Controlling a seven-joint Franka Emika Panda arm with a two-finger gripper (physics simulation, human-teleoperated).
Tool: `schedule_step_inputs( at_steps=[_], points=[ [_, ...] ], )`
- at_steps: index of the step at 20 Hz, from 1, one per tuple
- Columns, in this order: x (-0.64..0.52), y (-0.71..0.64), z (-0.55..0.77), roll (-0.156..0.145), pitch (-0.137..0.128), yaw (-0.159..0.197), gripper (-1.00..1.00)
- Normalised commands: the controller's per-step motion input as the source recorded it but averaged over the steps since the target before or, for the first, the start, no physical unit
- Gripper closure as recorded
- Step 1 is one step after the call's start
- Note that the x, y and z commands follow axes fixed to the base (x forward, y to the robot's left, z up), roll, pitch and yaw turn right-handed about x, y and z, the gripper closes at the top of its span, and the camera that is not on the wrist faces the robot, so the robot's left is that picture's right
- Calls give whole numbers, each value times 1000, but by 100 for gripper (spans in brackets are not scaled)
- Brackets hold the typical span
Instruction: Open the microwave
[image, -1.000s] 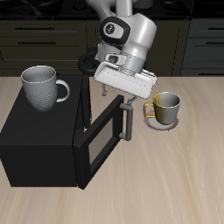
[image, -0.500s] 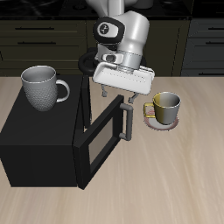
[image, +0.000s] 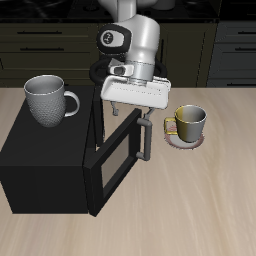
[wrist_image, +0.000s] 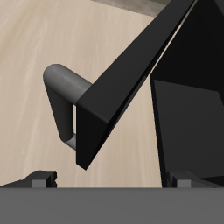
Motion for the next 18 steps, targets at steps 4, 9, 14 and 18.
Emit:
schedule_step_inputs(
  at_steps=[4,9,14,18],
  points=[
    [307,-41,-37,23,1,45,-100],
    [183,171,-132,43,28,-50,-100],
    [180,156,-69,51,15,-49,-100],
    [225,202,-66,51,35,-21,-100]
  ],
)
